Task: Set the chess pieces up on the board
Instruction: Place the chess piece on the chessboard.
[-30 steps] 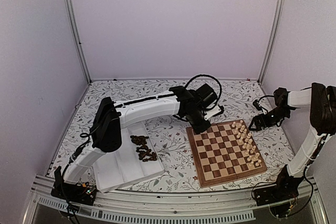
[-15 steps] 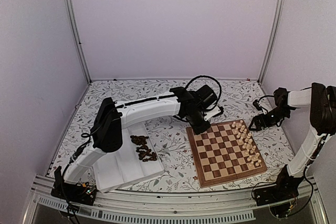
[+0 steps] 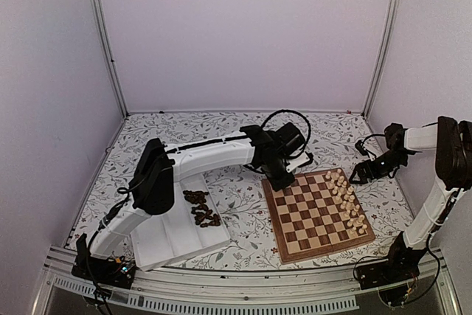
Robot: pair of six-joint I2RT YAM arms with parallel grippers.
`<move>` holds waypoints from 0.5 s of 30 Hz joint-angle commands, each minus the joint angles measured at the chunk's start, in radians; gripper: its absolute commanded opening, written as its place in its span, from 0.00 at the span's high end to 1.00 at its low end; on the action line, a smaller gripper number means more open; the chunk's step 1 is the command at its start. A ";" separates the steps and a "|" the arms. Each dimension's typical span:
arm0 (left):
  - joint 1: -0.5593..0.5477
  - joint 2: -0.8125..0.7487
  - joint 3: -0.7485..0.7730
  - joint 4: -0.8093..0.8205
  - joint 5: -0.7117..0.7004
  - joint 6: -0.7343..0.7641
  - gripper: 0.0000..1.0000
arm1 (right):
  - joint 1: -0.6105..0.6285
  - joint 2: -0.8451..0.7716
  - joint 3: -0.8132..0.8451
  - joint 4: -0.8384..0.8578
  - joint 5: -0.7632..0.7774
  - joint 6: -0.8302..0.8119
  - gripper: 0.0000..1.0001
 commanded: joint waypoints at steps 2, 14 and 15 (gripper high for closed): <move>0.012 0.019 0.021 0.004 -0.006 0.005 0.72 | 0.001 0.049 -0.022 -0.039 0.027 -0.003 0.01; 0.012 0.004 0.018 0.024 -0.009 0.000 0.58 | 0.001 0.059 -0.020 -0.042 0.027 -0.003 0.01; 0.012 0.001 0.015 0.022 -0.012 0.000 0.59 | 0.001 0.059 -0.020 -0.042 0.027 -0.002 0.01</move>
